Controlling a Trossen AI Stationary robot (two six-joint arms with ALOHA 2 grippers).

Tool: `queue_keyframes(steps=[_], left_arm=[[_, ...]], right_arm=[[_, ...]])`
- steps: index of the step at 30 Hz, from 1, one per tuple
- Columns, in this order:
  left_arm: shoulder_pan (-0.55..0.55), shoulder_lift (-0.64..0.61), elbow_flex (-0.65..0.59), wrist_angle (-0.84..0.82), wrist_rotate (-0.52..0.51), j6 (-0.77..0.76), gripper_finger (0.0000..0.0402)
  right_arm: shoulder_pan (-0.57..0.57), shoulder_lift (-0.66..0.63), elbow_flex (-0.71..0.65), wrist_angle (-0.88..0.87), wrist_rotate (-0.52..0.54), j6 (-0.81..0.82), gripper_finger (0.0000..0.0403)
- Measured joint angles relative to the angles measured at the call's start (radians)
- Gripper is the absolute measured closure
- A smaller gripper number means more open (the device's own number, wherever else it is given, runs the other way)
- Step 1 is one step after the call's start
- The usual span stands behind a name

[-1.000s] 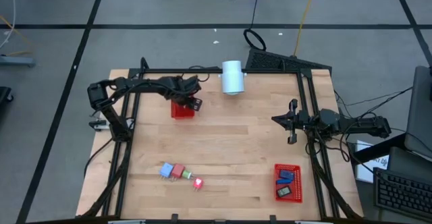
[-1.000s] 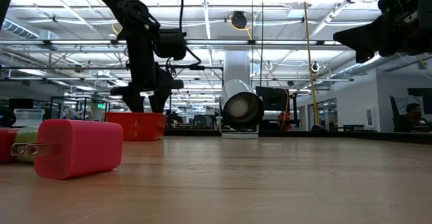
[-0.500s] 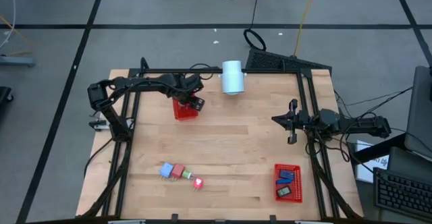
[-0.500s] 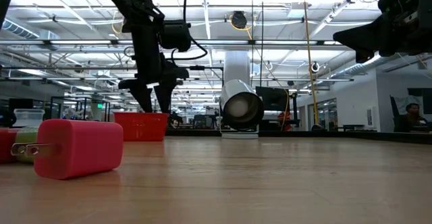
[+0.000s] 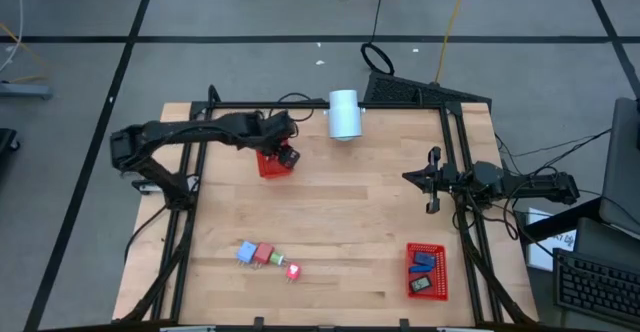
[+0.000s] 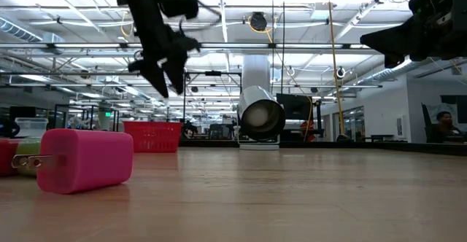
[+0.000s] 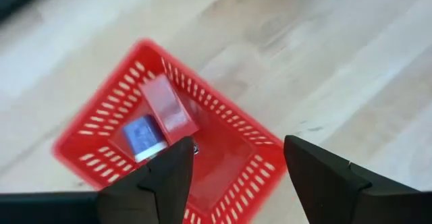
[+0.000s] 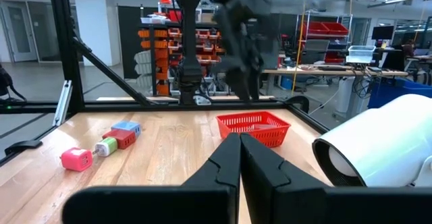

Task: Pick & Place Office items
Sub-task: Put the pink charger adapter into the top red bin

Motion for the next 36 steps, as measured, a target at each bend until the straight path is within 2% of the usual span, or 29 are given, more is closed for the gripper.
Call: queue_keyframes(steps=[10, 14, 19, 25, 29, 36], left_arm=[[-0.287, -0.256, 0.000, -0.014, -0.264, 0.029, 0.0167], [-0.421, -0.306, -0.001, -0.004, -0.369, 0.037, 0.0167], [-0.560, -0.347, -0.056, 0.097, -0.474, 0.072, 0.0167], [-0.644, -0.410, -0.183, 0.198, -0.490, 0.042, 0.0167], [-0.685, -0.470, -0.308, 0.330, -0.477, 0.027, 0.0167], [-0.724, -0.550, -0.509, 0.663, -0.317, 0.031, 0.0167]], right_arm=[[0.000, 0.000, 0.000, 0.000, 0.000, 0.000, 0.0403], [0.000, 0.000, 0.000, 0.000, 0.000, 0.000, 0.0403], [0.000, 0.000, 0.000, 0.000, 0.000, 0.000, 0.0403], [0.000, 0.000, 0.000, 0.000, 0.000, 0.000, 0.0403], [0.000, 0.000, 0.000, 0.000, 0.000, 0.000, 0.0403], [0.000, 0.000, 0.000, 0.000, 0.000, 0.000, 0.0403]])
